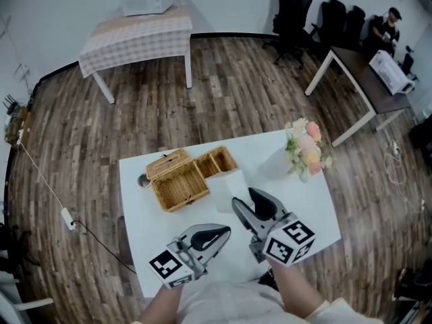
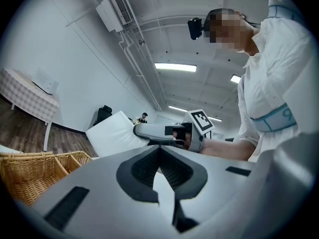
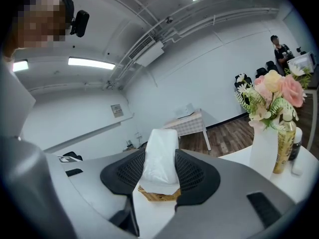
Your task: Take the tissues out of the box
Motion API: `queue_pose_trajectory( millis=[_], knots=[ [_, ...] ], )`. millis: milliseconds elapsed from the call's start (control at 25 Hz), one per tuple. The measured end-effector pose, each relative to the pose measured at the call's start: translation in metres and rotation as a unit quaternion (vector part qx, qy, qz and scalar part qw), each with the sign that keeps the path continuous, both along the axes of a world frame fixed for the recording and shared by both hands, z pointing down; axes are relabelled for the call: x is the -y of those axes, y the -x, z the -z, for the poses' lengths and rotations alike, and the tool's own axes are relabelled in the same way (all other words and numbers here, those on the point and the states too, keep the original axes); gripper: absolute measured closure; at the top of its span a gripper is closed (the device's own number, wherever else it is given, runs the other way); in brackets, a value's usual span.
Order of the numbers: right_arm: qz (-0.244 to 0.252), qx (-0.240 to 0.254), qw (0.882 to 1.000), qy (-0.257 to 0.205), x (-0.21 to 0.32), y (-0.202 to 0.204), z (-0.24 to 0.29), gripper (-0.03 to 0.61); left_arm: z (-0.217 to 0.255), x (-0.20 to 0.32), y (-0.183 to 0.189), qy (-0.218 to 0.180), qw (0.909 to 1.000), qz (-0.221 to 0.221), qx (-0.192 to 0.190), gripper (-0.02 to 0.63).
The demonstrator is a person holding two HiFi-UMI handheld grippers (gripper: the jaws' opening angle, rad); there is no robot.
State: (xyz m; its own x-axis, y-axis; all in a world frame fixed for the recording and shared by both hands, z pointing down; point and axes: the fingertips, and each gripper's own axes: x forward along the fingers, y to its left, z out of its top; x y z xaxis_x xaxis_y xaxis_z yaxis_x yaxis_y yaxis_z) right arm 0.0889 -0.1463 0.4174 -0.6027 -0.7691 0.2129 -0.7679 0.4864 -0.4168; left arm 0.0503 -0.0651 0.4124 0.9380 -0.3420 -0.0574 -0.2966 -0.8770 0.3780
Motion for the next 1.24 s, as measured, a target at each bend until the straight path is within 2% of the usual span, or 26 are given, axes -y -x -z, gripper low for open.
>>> queue_pose_trajectory(
  millis=[400, 1240],
  knots=[
    [0.002, 0.02, 1.0, 0.004, -0.0011, -0.0005, -0.0043, 0.371, -0.004, -0.0017, 0.0002, 0.002, 1.0, 0.0, 0.005, 0.615],
    [0.005, 0.013, 1.0, 0.006, 0.0026, -0.0005, -0.0065, 0.371, -0.005, 0.0036, 0.0038, 0.006, 0.9999, 0.006, 0.007, 0.615]
  ],
)
